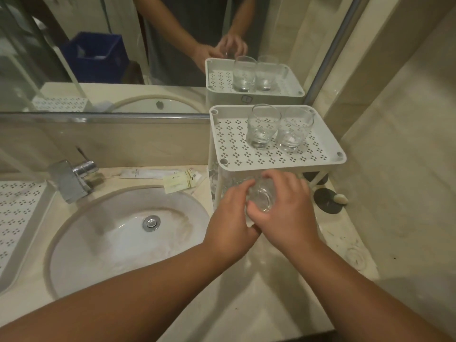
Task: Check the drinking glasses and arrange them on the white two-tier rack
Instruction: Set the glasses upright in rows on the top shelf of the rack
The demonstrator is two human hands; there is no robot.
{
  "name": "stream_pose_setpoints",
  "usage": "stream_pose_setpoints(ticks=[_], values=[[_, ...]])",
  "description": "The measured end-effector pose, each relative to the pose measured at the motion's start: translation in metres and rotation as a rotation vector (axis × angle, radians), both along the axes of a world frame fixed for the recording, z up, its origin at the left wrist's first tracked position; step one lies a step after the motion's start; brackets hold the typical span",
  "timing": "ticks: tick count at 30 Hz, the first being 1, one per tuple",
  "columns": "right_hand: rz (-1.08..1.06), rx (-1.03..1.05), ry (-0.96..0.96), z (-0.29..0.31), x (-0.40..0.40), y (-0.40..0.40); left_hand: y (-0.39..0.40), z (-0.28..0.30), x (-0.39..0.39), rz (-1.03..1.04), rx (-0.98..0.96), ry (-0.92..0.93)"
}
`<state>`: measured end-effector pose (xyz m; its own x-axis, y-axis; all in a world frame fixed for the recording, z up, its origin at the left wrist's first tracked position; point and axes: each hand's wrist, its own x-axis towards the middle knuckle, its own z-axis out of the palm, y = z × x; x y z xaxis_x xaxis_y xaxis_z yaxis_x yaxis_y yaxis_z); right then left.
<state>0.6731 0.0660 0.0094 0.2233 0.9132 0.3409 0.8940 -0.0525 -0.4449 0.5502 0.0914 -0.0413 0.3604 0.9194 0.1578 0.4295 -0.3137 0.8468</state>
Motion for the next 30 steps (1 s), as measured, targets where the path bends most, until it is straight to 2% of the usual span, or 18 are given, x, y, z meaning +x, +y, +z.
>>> stream_pose_setpoints(ticks=[9, 13, 24, 30], values=[[0.015, 0.196, -0.027, 0.059, -0.015, 0.011, 0.008, 0.061, -0.010, 0.083, 0.150, -0.045], [0.056, 0.232, 0.017, 0.073, -0.014, 0.032, 0.028, 0.083, -0.010, 0.144, 0.213, -0.002], [0.217, -0.054, -0.145, 0.086, -0.020, 0.103, 0.086, 0.087, -0.024, 0.272, 0.174, 0.202], [0.273, -0.083, -0.225, 0.083, -0.022, 0.127, 0.109, 0.082, -0.028, 0.272, 0.119, 0.289]])
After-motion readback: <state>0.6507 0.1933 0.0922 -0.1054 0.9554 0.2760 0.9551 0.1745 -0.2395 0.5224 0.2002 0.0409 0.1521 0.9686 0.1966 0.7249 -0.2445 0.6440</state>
